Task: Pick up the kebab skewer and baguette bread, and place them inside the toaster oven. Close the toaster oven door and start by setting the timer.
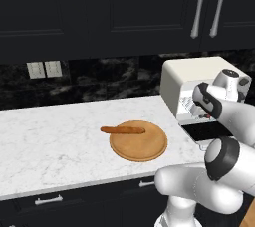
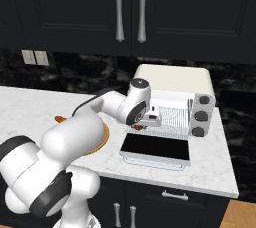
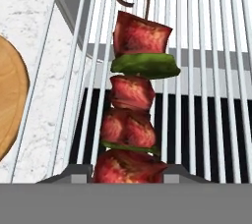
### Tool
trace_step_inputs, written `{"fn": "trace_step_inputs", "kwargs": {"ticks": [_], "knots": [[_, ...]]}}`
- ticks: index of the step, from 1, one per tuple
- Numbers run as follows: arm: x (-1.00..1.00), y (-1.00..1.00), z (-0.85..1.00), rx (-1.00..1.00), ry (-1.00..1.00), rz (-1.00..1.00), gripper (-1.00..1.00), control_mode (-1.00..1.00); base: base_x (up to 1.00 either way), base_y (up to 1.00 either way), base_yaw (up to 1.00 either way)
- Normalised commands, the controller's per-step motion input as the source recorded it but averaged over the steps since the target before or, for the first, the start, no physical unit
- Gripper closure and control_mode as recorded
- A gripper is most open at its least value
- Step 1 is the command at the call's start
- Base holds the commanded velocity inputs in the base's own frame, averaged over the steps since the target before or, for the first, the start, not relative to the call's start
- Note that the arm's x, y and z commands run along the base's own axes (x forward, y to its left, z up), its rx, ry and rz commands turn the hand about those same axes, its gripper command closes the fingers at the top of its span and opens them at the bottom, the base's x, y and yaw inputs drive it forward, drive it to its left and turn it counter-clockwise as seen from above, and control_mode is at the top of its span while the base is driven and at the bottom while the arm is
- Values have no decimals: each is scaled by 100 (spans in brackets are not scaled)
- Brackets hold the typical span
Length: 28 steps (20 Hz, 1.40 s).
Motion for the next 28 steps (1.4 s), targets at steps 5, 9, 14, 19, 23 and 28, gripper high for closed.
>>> {"fn": "trace_step_inputs", "kwargs": {"ticks": [5,9,14,19,23,28], "knots": [[1,0,-8,1,0,0,100,-100,0,0,0],[-7,0,-26,0,-1,0,-100,-100,0,0,0],[-9,-1,-18,0,-2,0,-100,-100,0,0,0],[-6,-6,11,3,0,0,-100,-100,0,0,0],[-22,0,37,4,0,0,-100,-100,0,0,0],[-65,12,89,1,0,0,-100,-100,0,0,0]]}}
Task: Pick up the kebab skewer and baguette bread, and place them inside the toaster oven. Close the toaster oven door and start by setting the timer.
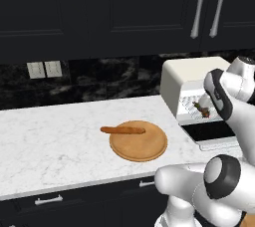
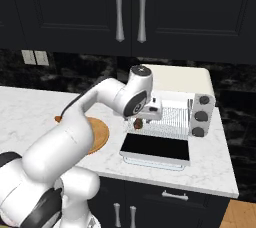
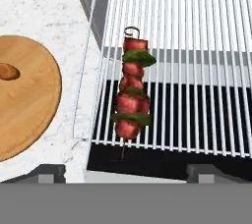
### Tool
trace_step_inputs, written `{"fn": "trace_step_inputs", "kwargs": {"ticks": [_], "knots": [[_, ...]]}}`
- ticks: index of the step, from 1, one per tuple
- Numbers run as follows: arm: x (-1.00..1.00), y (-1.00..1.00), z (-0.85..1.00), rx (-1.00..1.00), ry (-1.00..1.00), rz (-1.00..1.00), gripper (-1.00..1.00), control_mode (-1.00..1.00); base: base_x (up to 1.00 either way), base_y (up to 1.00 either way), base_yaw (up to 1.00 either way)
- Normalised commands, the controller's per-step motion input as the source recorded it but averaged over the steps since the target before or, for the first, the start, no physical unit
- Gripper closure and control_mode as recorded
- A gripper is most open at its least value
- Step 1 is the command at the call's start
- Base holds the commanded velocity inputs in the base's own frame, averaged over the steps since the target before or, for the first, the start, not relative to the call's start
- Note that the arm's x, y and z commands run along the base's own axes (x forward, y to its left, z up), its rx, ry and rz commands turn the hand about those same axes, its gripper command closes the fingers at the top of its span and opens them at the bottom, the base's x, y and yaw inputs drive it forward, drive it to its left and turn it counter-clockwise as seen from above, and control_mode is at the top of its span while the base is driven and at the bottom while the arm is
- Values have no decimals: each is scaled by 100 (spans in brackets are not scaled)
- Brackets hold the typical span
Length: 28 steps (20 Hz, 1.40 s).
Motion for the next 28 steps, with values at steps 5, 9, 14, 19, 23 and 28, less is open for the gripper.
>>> {"fn": "trace_step_inputs", "kwargs": {"ticks": [5,9,14,19,23,28], "knots": [[-100,95,18,0,-1,0,-100,-100,0,0,0],[-96,100,0,-4,0,0,-100,-100,0,0,0],[-22,100,0,-5,0,19,-100,-100,0,0,0],[53,95,0,0,0,29,-100,-100,0,0,0],[66,59,0,-1,0,35,-100,-100,0,0,0],[36,52,-2,-1,0,29,-100,-100,0,0,0]]}}
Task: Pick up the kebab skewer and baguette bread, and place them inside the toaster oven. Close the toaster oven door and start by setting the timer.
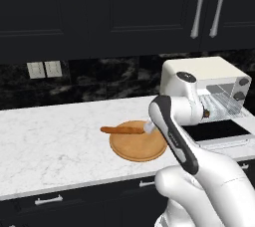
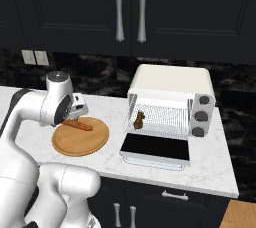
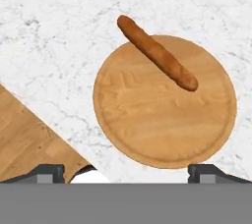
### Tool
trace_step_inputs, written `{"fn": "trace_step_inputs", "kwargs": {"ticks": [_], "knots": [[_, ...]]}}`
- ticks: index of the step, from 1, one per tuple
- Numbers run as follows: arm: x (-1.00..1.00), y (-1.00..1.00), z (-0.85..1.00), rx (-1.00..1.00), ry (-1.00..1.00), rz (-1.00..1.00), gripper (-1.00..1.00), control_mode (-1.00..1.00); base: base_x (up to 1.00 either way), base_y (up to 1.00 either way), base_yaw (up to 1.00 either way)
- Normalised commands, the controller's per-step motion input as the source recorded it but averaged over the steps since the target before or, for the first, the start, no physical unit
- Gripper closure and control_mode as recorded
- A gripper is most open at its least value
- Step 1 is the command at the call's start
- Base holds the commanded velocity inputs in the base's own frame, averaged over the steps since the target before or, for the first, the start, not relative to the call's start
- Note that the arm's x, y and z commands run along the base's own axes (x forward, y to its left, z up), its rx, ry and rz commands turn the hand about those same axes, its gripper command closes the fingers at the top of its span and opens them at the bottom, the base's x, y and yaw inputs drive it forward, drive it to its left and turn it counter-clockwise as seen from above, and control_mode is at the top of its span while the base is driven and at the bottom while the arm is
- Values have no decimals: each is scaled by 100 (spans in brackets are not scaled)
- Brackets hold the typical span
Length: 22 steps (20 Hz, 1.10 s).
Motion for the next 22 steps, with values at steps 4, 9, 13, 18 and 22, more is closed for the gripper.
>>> {"fn": "trace_step_inputs", "kwargs": {"ticks": [4,9,13,18,22], "knots": [[44,62,-45,-3,0,11,-100,-100,0,0,0],[51,26,-33,-6,0,3,-100,-100,0,0,0],[61,0,-37,-8,0,0,-100,-100,0,0,0],[58,0,-41,-6,0,0,-100,-100,0,0,0],[67,0,-19,0,0,0,-100,-100,0,0,0]]}}
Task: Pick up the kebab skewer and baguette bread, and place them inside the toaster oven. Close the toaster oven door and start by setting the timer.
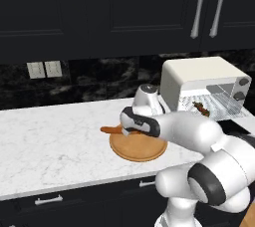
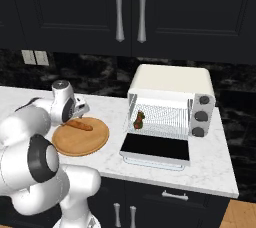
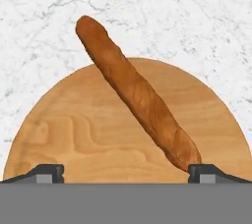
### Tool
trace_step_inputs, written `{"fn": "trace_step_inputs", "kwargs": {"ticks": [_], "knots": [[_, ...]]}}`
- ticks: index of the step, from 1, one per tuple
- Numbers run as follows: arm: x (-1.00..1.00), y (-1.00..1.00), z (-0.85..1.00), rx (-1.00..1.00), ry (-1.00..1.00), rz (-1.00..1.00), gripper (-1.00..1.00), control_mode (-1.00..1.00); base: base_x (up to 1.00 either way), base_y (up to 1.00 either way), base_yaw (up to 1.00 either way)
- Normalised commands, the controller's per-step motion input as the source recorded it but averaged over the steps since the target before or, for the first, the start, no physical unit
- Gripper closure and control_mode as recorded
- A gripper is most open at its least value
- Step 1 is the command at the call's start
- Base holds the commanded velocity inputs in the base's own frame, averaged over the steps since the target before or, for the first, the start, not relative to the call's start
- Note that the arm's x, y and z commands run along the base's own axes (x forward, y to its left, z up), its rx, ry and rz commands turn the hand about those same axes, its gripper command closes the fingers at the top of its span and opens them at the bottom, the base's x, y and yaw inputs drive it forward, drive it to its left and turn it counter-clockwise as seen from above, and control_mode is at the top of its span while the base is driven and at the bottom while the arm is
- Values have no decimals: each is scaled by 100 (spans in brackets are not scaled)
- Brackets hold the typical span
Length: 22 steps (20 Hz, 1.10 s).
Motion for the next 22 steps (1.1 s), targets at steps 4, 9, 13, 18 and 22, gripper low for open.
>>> {"fn": "trace_step_inputs", "kwargs": {"ticks": [4,9,13,18,22], "knots": [[53,1,-29,0,0,0,-100,-100,0,0,0],[19,5,-41,-1,0,0,-100,-100,0,0,0],[19,7,-42,-2,0,0,-100,-100,0,0,0],[8,0,-30,-1,0,0,-100,-100,0,0,0],[11,0,-30,-1,0,0,-100,-100,0,0,0]]}}
